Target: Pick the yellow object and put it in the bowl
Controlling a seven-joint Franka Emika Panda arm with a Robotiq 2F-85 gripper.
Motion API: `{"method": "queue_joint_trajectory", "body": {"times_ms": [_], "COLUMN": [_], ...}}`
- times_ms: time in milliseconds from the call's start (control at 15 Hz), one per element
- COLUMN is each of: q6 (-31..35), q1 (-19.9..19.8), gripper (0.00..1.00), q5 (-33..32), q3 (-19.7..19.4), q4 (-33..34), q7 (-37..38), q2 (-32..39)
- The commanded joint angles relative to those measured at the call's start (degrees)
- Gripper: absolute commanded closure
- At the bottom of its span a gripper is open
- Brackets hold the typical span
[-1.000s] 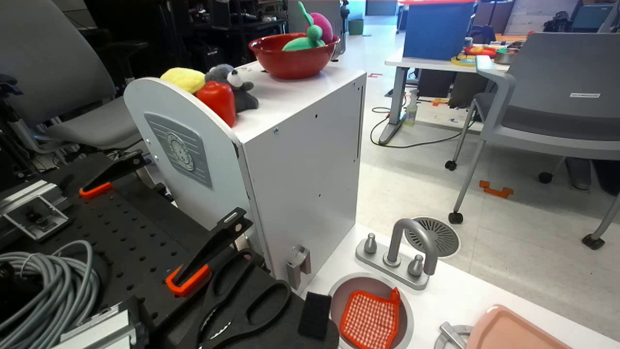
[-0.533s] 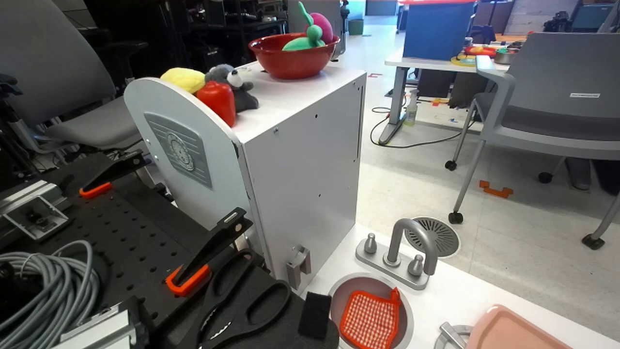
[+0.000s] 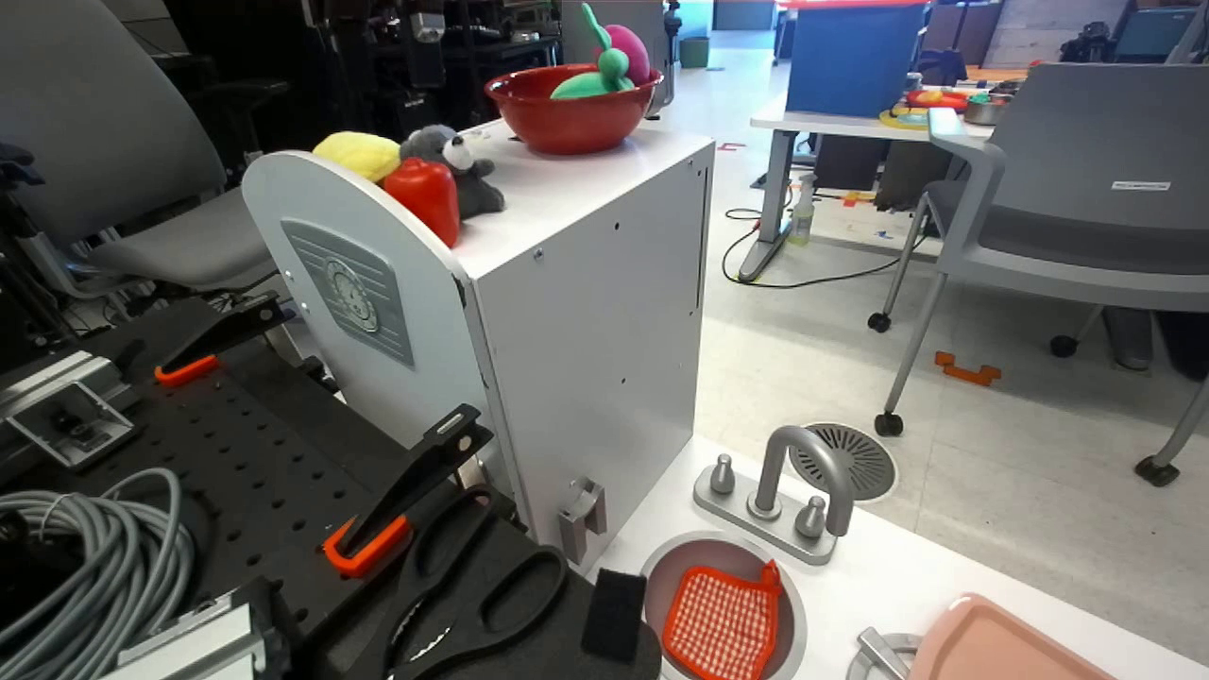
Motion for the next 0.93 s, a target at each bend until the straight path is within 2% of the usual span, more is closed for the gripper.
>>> {"method": "queue_joint_trajectory", "body": {"times_ms": [0, 400, 867], "q6": [1.97, 2.22, 1.89], "q1": [-0.10, -0.23, -0.23], "gripper": [0.00, 0.00, 0.00], "q5": [1.21, 2.47, 7.15], "q3": [0.12, 0.00, 0.08], "q4": [-0.67, -2.25, -3.00], "q7": [-0.68, -0.87, -0.94], "q2": [0.74, 0.42, 0.38]}}
